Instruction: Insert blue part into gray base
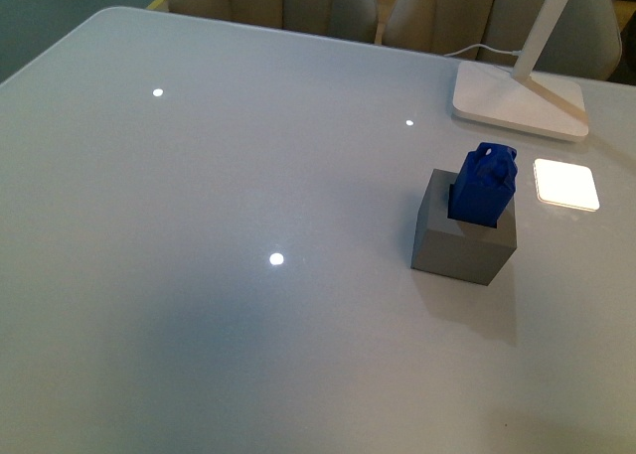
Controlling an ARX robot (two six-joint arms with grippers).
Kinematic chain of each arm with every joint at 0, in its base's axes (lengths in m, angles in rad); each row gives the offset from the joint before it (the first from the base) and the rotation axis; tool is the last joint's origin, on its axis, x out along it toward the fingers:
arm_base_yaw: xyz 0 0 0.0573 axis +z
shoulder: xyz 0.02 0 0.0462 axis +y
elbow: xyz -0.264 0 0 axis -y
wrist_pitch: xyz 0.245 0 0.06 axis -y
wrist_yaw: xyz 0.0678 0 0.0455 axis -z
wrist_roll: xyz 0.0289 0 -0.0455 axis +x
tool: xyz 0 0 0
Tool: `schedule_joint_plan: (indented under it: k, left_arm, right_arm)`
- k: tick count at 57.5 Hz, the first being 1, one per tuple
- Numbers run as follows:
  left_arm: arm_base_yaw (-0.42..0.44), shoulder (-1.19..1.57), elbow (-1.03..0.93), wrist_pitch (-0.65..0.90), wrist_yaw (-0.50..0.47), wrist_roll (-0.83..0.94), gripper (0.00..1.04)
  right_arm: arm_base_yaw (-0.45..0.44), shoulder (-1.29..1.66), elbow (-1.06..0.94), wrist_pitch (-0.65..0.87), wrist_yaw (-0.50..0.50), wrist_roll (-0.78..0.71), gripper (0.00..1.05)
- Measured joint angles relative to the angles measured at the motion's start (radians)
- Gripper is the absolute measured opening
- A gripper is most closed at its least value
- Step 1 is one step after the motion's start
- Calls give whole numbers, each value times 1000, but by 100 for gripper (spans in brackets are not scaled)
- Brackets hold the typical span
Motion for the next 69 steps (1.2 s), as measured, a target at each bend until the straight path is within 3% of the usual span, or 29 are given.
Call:
schedule_joint_plan:
  k: [44,63,69]
  left_arm:
    - [0,0,0,0,0,0,97]
    - [0,0,0,0,0,0,97]
    - [0,0,0,0,0,0,97]
  right_arm:
    - [0,-411,-1,-388,0,0,2]
    - [0,-502,-1,-481,0,0,2]
    - [0,-630,-1,-636,0,0,2]
